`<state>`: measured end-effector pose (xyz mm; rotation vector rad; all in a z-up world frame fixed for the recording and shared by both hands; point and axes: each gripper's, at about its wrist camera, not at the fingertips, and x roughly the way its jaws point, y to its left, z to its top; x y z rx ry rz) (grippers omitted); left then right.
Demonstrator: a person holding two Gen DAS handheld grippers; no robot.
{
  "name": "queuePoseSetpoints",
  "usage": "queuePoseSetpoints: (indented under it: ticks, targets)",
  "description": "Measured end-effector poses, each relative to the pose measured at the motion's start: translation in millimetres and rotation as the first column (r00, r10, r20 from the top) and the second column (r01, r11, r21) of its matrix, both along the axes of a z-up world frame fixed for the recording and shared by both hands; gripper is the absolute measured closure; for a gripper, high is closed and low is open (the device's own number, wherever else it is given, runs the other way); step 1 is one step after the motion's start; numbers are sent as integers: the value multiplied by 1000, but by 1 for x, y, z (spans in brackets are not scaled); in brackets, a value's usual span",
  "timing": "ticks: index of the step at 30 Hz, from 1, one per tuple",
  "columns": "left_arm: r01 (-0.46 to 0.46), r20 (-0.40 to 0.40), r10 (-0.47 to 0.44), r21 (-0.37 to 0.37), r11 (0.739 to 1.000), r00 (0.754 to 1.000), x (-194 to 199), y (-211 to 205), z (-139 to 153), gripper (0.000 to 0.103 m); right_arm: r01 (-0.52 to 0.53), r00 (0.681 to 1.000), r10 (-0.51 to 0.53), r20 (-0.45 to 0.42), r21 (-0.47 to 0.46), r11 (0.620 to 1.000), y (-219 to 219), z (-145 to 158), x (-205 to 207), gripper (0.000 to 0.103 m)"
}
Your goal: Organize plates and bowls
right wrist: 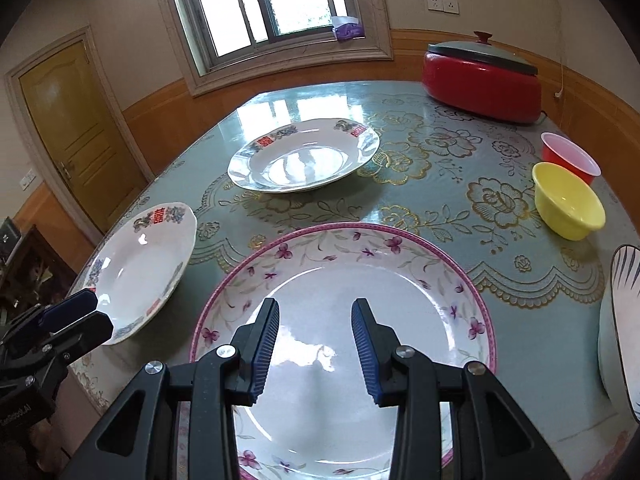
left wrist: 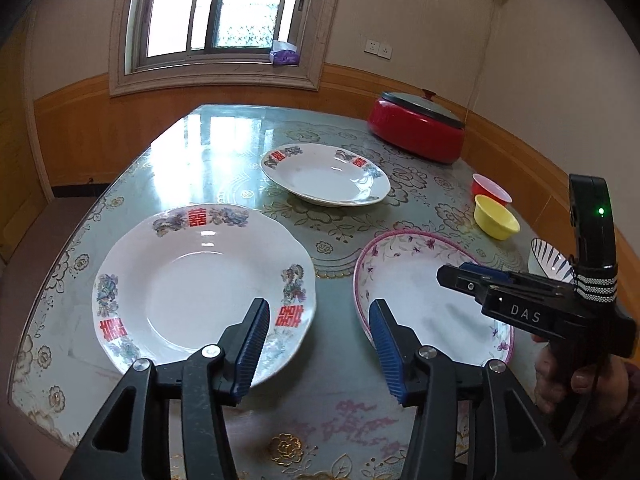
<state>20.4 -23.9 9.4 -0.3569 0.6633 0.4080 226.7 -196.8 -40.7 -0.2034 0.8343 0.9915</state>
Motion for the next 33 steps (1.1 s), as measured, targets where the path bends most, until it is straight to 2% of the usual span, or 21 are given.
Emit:
queuePoseSetpoints:
  ticks: [6, 14, 18, 23, 29, 33]
  targets:
    - [-39, 17, 39, 13, 999, 999, -13, 29, 5, 48, -127, 985, 137, -106, 98, 987, 23, 4, -12, 65]
    - [-47, 5, 47, 26, 999, 999, -29, 78, 1, 45, -238, 955, 259, -146, 145, 960, 63, 3, -32, 65]
    - [-63, -11, 63, 16, 998, 998, -39, 110, -6, 44, -241, 954, 260, -150, 133, 961, 83, 0, -35, 65]
    - [-104, -8, 104, -46, 994, 995, -54, 151, -18, 44, -231, 958, 243, -150, 93, 968, 102, -8, -34, 65]
    - [-106, -14, 105, -52, 993, 994, -58, 173, -33, 44, -208, 966, 209, -149, 24, 978, 119, -20, -30, 65]
    - [-80, -18, 79, -98, 992, 997, -54, 180, -47, 44, -218, 963, 217, -156, 11, 976, 128, -24, -29, 65]
